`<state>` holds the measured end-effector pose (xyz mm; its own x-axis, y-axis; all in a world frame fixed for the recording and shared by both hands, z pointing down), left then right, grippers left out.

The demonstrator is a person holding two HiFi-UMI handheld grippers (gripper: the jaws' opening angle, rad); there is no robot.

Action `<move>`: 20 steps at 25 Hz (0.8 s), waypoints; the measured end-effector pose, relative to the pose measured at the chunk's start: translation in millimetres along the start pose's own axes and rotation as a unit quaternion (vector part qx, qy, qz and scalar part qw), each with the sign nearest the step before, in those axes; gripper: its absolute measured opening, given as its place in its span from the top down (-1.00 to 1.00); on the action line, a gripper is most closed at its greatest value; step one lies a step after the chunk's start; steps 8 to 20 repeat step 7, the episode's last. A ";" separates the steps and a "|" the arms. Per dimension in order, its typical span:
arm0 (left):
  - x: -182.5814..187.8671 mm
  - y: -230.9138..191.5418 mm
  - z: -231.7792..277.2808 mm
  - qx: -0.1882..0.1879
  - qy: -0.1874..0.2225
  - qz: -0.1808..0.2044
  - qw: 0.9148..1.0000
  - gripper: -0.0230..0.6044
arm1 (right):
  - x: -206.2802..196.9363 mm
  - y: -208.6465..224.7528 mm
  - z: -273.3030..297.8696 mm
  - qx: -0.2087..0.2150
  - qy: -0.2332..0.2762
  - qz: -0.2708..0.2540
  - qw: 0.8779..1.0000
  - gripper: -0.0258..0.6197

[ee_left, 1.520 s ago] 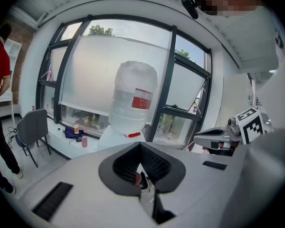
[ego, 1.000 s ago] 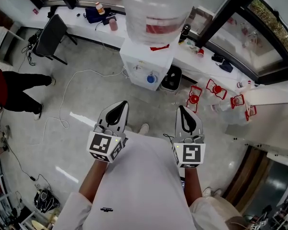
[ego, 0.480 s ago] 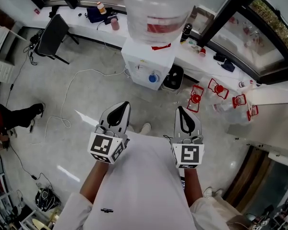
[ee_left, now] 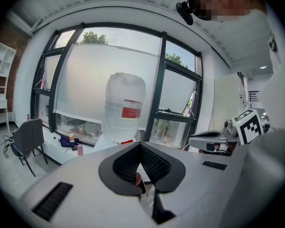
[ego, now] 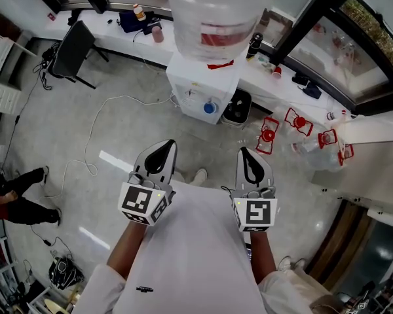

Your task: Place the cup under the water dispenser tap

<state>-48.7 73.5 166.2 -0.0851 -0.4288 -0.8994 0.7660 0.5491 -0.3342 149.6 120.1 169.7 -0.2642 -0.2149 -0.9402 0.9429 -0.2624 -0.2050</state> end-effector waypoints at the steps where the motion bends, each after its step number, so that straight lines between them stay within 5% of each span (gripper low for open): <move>1: 0.0 0.7 -0.2 0.000 0.000 0.000 1.000 0.92 | 0.1 -0.2 -0.3 0.001 0.000 0.001 1.000 0.89; 20: -5.8 13.1 2.8 -0.013 -0.006 0.008 1.000 0.92 | -1.1 7.2 -4.8 -0.013 0.007 -0.003 1.000 0.89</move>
Point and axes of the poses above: the fingertips, and each gripper's own axes: z forward along the fingers, y to its right, x out of its top, the point moved 4 cm from there along -z, backward along the fingers, and after that the axes turned 9 degrees about -z, right-handed, at the moved point
